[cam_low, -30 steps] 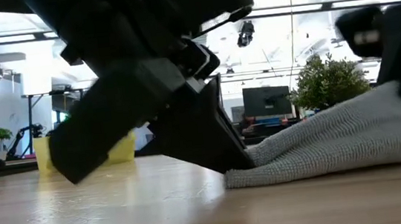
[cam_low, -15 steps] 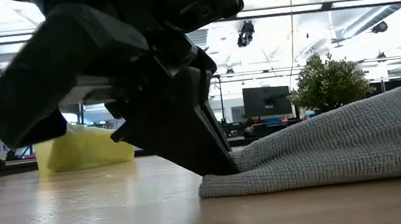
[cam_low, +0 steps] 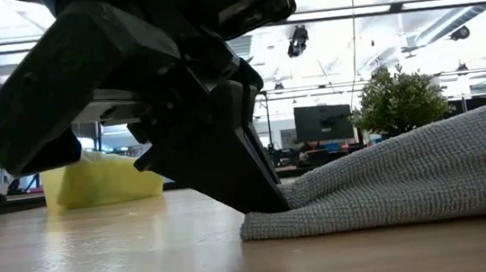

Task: Roll microfiber towels into tight, uniform cylinder then place into a basket
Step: Roll the gray towel

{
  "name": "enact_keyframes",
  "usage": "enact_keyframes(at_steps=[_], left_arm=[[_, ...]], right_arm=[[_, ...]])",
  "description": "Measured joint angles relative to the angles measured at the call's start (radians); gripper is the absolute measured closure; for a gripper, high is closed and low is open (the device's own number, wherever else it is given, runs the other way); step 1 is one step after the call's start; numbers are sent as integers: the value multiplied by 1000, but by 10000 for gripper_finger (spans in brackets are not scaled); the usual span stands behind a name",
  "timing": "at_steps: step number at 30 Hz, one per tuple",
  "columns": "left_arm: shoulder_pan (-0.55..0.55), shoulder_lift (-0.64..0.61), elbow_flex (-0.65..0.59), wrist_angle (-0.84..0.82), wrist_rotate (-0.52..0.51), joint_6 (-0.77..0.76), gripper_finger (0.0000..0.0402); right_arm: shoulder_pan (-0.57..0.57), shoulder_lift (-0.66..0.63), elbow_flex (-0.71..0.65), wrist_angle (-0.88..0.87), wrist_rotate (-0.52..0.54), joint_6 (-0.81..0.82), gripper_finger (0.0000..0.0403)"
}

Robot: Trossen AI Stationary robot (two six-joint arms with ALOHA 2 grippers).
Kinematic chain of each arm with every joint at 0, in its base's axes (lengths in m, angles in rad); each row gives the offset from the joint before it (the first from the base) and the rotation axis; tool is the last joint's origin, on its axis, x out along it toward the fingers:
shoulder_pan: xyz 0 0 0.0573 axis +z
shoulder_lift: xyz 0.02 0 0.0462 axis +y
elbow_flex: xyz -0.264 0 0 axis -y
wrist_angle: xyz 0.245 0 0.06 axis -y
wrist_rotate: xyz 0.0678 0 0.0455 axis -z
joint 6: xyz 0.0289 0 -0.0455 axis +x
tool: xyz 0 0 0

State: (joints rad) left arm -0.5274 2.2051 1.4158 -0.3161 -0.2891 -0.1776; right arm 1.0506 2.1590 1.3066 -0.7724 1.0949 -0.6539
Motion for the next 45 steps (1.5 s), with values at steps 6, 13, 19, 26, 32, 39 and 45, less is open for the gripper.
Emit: enact_keyframes(at_steps=[6,13,19,26,32,39,45], left_arm=[[0,0,0,0,0,0,400],[0,0,0,0,0,0,399],[-2,0,0,0,-5,0,398],[-2,0,0,0,-4,0,398],[-2,0,0,1,-4,0,398],[-3,0,0,1,-4,-1,398],[-3,0,-2,5,-4,-1,398]], right_arm=[[-7,-11,75,1,-102,-110,314],[-48,-12,130,-5,-189,-124,256],[-72,-12,118,-90,-215,-180,204],[-72,-13,130,-101,-267,-210,198],[-106,1,123,-59,-289,-225,200],[-139,3,113,-17,-287,-278,216],[-140,3,113,25,-287,-193,235]])
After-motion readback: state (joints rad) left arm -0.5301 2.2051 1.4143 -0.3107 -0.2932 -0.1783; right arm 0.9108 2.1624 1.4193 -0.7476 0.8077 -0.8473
